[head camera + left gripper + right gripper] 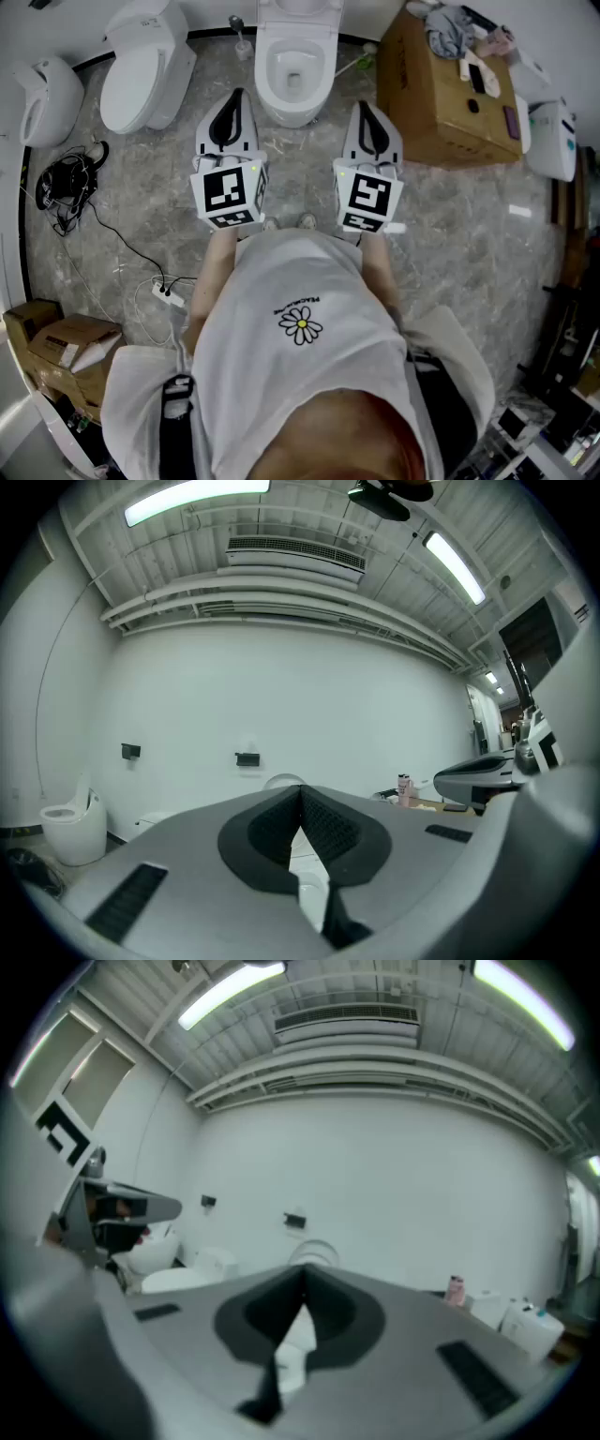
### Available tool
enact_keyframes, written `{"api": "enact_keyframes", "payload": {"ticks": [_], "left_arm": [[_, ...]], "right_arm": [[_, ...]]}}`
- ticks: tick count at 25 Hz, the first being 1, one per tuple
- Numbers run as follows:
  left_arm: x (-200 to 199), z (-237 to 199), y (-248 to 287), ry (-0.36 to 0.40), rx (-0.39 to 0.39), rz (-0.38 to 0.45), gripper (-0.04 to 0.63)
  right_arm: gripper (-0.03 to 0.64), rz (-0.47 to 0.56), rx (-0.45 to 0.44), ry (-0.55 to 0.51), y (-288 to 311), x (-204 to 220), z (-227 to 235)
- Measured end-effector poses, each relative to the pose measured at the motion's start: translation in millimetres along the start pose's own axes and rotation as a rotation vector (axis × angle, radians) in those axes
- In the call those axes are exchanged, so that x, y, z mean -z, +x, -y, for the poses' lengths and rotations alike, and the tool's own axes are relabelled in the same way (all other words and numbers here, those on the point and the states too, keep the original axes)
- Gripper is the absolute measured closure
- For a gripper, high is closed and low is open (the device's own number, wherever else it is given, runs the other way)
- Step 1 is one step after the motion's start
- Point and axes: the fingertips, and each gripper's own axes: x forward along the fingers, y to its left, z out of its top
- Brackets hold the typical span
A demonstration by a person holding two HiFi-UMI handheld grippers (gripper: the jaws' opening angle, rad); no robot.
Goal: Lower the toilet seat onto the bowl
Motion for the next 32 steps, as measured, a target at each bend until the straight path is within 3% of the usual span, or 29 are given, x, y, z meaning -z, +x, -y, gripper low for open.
{"api": "enact_keyframes", "payload": {"ticks": [18, 32], "left_arm": [[8.0, 11.1, 8.8, -0.005, -0.020, -0.030, 0.575], [21.6, 34.5, 1.9, -0.012, -0.100, -0.017, 0.575]], "right_arm": [[0.586, -0.010, -0.020, 0.031, 3.7, 15.6, 19.3], [0.586, -0.018, -0.190, 0.035, -10.6, 46.4, 26.2]]}}
